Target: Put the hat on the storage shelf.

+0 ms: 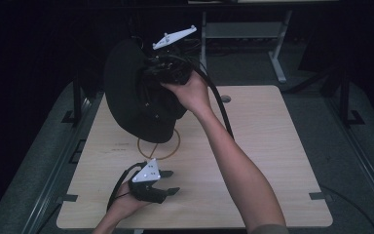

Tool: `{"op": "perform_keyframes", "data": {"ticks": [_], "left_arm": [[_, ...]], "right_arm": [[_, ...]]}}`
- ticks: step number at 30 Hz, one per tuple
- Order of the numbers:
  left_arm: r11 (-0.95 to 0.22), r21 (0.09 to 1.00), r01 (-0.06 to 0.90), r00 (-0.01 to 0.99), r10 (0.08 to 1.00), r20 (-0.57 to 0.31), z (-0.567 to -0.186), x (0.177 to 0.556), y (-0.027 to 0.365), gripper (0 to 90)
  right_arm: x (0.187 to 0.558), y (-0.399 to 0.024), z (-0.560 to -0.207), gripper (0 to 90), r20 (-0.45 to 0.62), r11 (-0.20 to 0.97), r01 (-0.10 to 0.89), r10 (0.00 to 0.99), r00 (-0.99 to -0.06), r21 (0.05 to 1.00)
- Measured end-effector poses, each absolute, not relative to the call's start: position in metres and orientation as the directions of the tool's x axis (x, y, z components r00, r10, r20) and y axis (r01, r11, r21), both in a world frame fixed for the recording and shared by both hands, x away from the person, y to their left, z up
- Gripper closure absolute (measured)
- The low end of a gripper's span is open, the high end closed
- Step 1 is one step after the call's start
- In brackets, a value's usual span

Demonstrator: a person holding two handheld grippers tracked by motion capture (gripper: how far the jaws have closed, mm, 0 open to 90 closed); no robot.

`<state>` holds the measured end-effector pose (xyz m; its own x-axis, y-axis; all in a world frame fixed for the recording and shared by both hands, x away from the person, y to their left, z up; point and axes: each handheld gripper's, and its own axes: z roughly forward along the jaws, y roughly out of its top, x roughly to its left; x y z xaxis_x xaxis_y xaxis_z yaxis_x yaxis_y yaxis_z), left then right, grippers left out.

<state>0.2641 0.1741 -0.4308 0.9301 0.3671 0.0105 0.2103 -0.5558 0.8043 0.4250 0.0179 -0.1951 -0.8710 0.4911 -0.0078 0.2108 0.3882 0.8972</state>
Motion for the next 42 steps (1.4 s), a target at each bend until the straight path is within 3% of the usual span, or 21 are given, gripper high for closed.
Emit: {"op": "perform_keyframes", "data": {"ticks": [18, 29, 42], "left_arm": [[-0.557, 0.804, 0.207, 0.933, 0.361, 0.010, -0.431, 0.262, 0.171, 40.7], [-0.567, 0.800, 0.199, 0.936, 0.351, 0.016, -0.432, 0.262, 0.170, 40.7], [-0.564, 0.797, 0.216, 0.930, 0.367, 0.008, -0.434, 0.263, 0.172, 39.9]], "right_arm": [[0.432, 0.063, -0.207, 80.9, -0.090, 0.502, 0.180, 0.466, -0.880, 0.846], [0.432, 0.061, -0.219, 63.8, 0.010, 0.459, 0.220, 0.416, -0.909, 0.861], [0.436, 0.033, -0.230, 53.1, 0.073, 0.416, 0.257, 0.409, -0.910, 0.872]]}}
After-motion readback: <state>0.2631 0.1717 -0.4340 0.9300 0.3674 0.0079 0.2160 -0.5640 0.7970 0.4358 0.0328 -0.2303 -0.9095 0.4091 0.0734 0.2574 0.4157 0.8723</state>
